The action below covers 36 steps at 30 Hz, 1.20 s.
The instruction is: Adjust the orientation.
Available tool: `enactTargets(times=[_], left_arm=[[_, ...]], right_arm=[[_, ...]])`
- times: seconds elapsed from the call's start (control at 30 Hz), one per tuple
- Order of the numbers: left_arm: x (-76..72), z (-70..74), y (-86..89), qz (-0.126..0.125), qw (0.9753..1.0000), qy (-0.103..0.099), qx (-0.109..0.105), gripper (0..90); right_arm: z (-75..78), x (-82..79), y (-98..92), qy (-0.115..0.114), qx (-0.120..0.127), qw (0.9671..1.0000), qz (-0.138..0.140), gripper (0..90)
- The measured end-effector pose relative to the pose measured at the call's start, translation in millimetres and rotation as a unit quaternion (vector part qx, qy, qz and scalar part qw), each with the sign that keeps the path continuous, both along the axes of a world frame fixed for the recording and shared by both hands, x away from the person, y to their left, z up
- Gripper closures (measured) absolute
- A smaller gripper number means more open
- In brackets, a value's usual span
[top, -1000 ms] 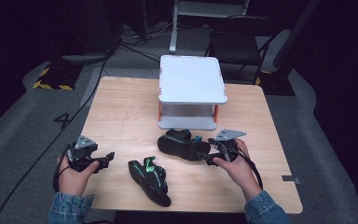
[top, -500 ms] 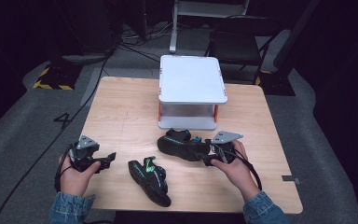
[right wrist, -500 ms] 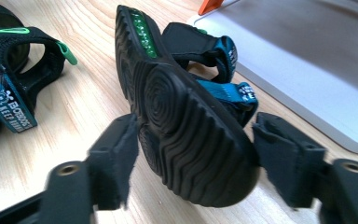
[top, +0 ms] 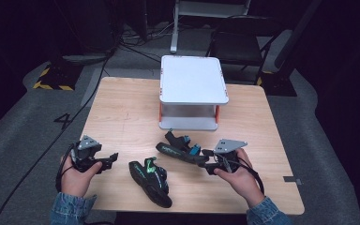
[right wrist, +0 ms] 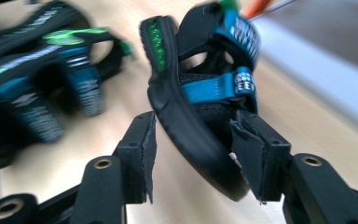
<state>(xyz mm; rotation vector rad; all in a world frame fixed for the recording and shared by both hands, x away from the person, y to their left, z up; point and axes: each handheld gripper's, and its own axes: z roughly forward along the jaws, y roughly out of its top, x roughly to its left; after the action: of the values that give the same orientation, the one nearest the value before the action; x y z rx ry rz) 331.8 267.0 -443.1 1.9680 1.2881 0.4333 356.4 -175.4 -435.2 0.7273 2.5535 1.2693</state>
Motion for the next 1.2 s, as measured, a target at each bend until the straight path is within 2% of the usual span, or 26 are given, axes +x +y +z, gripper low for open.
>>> enactTargets(times=[0.07, 0.2, 0.27, 0.33, 0.37, 0.43, 0.47, 0.53, 0.63, 0.7, 0.93, 1.03, 1.07, 1.2], left_arm=[[0.1, 0.0, 0.2, 0.001, 1.0000, 0.001, -0.003, 24.5], [-0.2, 0.2, 1.4, 0.001, 1.0000, 0.001, -0.004, 24.5], [-0.2, 0.1, 1.6, 0.002, 1.0000, 0.002, -0.005, 24.6], [0.2, -0.1, 2.0, 0.002, 1.0000, 0.003, -0.005, 24.6], [0.5, -0.4, 2.1, 0.002, 1.0000, 0.003, -0.004, 24.5], [0.9, -1.2, 1.6, 0.001, 1.0000, 0.005, -0.005, 24.6], [1.0, -1.5, 1.5, 0.001, 1.0000, 0.005, -0.005, 24.6], [1.2, -1.8, 1.2, 0.001, 1.0000, 0.006, -0.002, 24.5], [1.2, -2.2, 0.5, 0.001, 1.0000, 0.008, -0.002, 24.5], [1.1, -2.8, -0.1, 0.001, 1.0000, 0.008, -0.002, 24.5], [-0.3, -7.5, -0.6, -0.001, 0.9999, 0.015, 0.003, 24.5], [-1.2, -8.2, -1.3, -0.001, 0.9999, 0.017, 0.001, 24.5], [-1.3, -8.1, -1.4, -0.001, 0.9999, 0.017, 0.000, 24.5], [-1.0, -7.9, -1.5, 0.000, 0.9998, 0.018, 0.000, 24.5]], right_arm=[[-2.0, -1.3, 3.3, 0.015, -0.006, 0.9998, 0.010, 42.5], [-3.8, -6.1, 9.9, 0.029, -0.020, 0.9990, 0.027, 42.9], [-0.9, -8.0, 10.1, 0.037, -0.030, 0.9984, 0.031, 39.9], [2.8, -9.3, 8.3, 0.025, -0.017, 0.9993, 0.022, 37.6], [6.0, -9.5, 7.2, 0.029, -0.014, 0.9993, 0.021, 37.1], [11.2, -9.1, 6.1, 0.022, 0.000, 0.9997, 0.014, 34.0], [11.5, -7.9, 8.2, 0.017, 0.010, 0.9998, 0.009, 29.7], [10.2, -7.1, 10.2, 0.015, 0.012, 0.9998, 0.009, 28.0], [0.5, -5.0, 24.7, 0.008, 0.012, 0.9999, 0.010, 20.6], [-6.1, -2.6, 37.9, 0.005, 0.012, 0.9999, 0.009, 21.4], [-15.3, -1.9, 56.7, 0.013, 0.004, 0.9997, 0.022, 20.9], [-19.4, 1.9, 60.5, 0.021, -0.002, 0.9996, 0.018, 27.8], [-18.1, 2.8, 60.0, 0.022, -0.004, 0.9996, 0.018, 32.4], [-10.9, 5.9, 52.3, 0.004, -0.011, 0.9997, 0.020, 55.4]])
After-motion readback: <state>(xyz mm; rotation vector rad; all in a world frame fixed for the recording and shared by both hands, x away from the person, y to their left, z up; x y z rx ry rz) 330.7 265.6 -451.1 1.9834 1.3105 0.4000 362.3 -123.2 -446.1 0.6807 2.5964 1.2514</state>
